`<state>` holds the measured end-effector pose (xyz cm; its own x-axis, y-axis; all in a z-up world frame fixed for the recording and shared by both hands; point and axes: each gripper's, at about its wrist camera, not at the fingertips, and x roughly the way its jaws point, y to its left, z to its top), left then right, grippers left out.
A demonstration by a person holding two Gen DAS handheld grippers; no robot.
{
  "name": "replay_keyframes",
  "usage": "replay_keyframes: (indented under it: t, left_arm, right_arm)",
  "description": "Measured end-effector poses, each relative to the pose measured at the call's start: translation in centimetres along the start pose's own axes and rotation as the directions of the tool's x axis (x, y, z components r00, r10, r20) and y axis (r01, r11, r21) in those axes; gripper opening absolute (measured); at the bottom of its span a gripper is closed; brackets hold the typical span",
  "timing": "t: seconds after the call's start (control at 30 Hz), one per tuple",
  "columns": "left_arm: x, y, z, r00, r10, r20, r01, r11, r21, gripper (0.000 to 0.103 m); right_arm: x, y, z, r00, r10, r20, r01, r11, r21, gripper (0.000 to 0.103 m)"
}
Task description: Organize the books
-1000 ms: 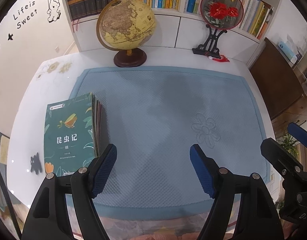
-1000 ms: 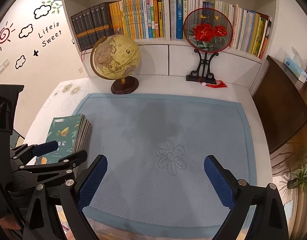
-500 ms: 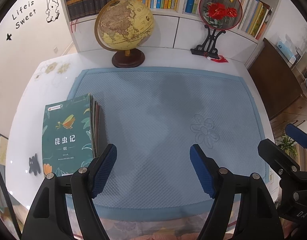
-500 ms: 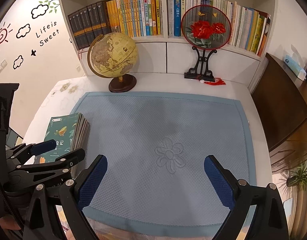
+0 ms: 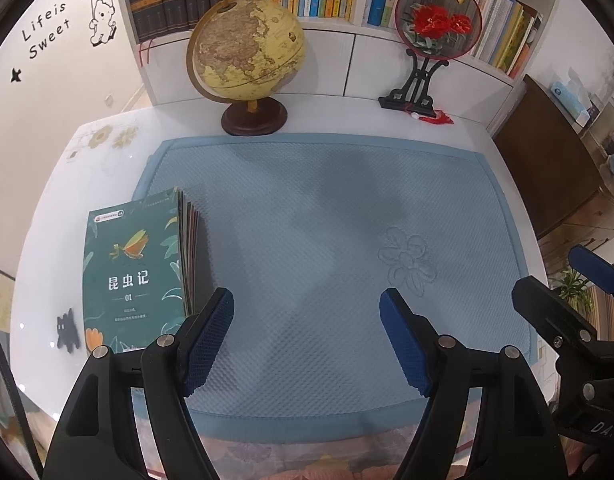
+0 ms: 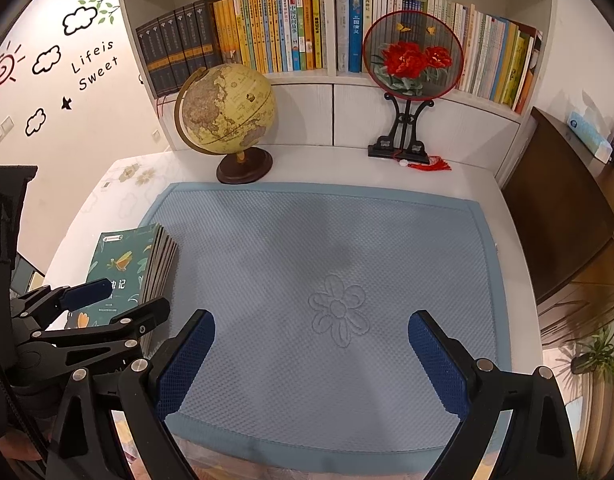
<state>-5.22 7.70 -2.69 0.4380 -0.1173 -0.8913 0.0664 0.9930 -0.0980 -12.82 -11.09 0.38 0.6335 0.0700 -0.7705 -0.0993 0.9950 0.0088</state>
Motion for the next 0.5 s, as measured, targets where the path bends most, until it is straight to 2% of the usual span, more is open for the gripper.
replay_keyframes:
  t: [0.5]
  left_arm:
    - [-0.05,0.05,-0.13,1.000,0.009,0.004,-0.009,1.000,-0.001,0.074]
  right_arm:
    - [0.15,0.08,0.00,1.000,0.004,-0.008,-0.004,1.000,-0.006,0.097]
